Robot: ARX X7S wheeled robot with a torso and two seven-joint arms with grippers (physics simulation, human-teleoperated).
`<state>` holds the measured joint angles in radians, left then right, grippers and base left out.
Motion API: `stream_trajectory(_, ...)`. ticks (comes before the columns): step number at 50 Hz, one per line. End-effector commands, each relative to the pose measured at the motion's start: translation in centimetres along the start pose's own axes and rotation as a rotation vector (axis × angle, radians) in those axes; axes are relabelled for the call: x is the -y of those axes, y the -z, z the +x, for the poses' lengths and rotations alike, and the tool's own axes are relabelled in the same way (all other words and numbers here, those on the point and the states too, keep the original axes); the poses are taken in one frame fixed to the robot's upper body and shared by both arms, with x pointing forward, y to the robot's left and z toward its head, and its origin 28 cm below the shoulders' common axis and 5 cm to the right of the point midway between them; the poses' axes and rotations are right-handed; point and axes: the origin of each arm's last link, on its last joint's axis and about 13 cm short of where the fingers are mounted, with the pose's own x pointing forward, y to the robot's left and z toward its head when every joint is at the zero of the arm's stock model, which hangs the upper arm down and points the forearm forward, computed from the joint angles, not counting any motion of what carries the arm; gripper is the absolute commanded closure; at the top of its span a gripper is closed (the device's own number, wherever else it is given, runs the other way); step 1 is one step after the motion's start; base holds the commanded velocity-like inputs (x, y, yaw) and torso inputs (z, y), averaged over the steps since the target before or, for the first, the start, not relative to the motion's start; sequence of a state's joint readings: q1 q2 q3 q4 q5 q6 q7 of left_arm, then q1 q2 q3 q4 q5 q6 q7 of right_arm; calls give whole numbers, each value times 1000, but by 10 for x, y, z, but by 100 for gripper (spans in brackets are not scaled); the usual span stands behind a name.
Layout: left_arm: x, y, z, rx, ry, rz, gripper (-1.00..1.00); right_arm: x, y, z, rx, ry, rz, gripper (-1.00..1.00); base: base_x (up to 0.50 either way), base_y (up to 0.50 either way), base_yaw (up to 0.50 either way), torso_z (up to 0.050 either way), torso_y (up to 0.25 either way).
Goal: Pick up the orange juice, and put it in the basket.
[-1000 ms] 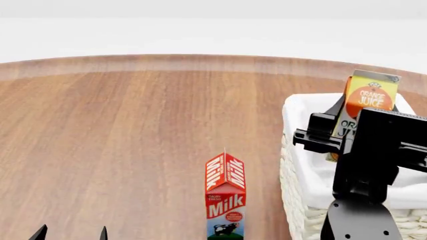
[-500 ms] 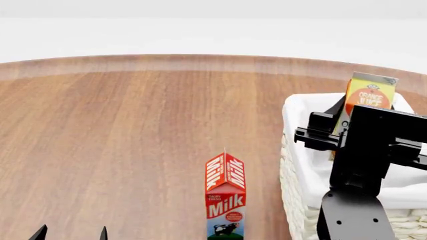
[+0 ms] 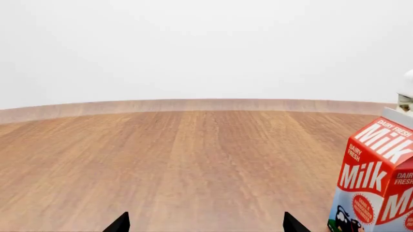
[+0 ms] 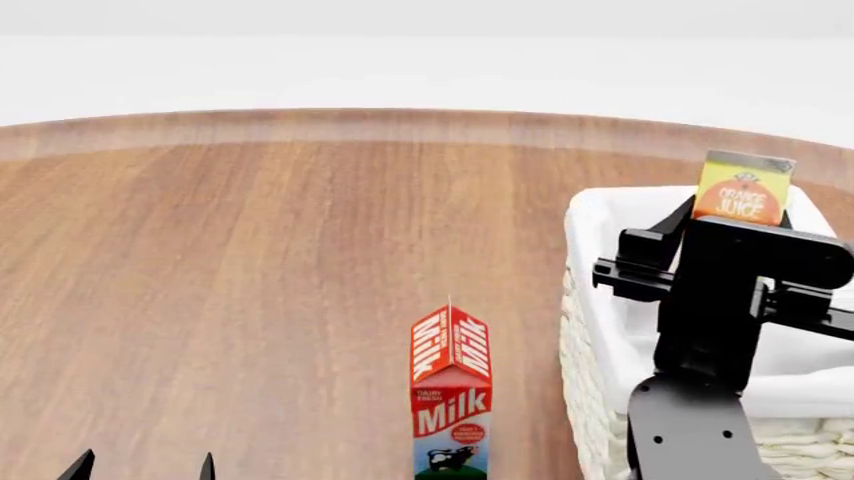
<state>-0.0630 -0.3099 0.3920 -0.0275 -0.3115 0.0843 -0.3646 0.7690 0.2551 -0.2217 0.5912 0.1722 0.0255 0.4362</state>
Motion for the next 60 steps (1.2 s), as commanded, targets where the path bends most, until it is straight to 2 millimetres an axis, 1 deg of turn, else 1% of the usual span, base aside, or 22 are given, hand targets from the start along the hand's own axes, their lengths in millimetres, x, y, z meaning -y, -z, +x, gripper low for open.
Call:
stream_trajectory(1,0,0,0,0,0,0,-100,-2,1,6,29,1,-42,100,0,0,0,0,0)
stream_trajectory(18,0,0,0,0,0,0,-100,-4,13,11,2,16,-37,100,0,0,0,1,1)
stream_trajectory(32,0,0,0,0,0,0,-100,-5,16,13,-14,20,-42,100,0,0,0,0,1)
stream_trajectory(33,0,0,0,0,0,0,-100,-6,17,14,-18,19,-49,-100,0,0,0,0,0)
stream_trajectory(47,0,0,0,0,0,0,-100,-6,9,10,4,10,-42,-100,0,0,0,0,0)
stream_trajectory(60,0,0,0,0,0,0,-100,-5,-5,-4,65,-35,-2,-100,0,0,0,0,0)
